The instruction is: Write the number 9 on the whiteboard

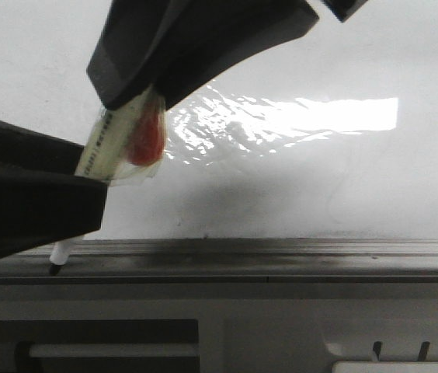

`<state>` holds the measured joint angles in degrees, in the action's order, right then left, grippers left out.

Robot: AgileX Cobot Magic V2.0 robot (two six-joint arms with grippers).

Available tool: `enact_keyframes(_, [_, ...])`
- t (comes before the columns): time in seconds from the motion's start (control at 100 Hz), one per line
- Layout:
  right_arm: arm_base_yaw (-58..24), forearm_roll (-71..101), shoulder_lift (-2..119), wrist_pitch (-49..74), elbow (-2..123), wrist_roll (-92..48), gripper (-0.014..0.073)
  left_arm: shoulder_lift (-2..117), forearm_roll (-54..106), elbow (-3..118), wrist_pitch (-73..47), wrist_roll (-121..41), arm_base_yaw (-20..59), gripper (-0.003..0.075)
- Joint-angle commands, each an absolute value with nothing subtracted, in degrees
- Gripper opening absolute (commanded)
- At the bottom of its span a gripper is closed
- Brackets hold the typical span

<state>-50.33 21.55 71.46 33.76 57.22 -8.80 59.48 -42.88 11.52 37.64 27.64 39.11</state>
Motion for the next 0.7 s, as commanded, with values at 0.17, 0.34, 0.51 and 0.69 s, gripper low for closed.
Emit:
enact_keyframes(0.17, [-49.5,13.5,62.1,28.9,59.3,-7.4,-0.0064,52.1,-31.9,13.2,36.6,27.8,36.1,0.0349])
enact_keyframes(0.34, [-44.1,11.0,58.0,28.5,59.3,-1.4,-0.006,45.5,-29.7,15.1,32.4,27.8,30.2,0.0349])
enact_keyframes(0.51, [-39.4,11.0,58.5,27.9,59.3,-0.6,-0.0058,43.5,-29.6,19.6,26.1,27.8,26.4,0.0347])
enact_keyframes(0.69, [-36.1,11.0,60.9,24.8,59.3,0.0,-0.0058,43.7,-29.5,21.8,26.2,27.8,25.8,0.0347])
